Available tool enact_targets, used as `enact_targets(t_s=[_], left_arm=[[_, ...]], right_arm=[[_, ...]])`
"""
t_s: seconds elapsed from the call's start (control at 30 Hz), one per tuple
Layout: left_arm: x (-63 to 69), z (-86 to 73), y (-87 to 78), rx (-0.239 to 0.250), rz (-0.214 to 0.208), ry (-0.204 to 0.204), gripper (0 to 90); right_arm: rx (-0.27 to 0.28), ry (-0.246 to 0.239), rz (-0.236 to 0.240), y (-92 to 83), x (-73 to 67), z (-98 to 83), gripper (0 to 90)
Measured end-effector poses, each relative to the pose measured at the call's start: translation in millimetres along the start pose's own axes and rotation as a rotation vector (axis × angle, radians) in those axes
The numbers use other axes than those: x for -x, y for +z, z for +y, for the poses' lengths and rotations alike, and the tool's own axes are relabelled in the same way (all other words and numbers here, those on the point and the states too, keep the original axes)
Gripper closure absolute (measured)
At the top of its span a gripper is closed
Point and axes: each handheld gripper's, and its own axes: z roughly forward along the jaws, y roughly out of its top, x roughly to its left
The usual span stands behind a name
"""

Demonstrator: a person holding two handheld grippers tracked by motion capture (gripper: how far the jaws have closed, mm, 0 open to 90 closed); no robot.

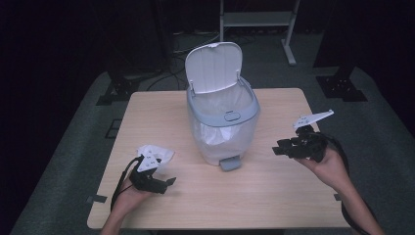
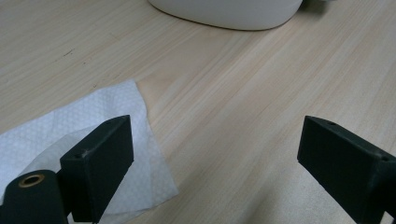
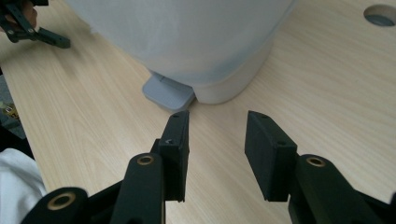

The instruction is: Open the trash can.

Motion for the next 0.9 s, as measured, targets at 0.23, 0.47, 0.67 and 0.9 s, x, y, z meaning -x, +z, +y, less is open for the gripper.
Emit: enact_targets(t_s=[0.23,0.47,0.67,0.9], left_arm=[[0.6,0.6,-0.4,0.0,0.005,0.006,9.6],[0.8,0.6,-0.1,-0.003,0.009,0.007,9.6],[0.6,0.4,0.1,-0.002,0.01,0.003,9.6],[0.5,0.4,0.1,-0.002,0.015,0.004,9.6]], right_arm=[[-0.012,0.019,-0.004,9.1,2.7,-17.9,58.0],[-0.014,0.03,-0.007,14.2,4.2,-31.7,57.6],[-0.013,0.041,-0.013,17.5,4.8,-42.0,56.6],[-0.006,0.041,-0.02,20.3,5.5,-51.8,55.7]])
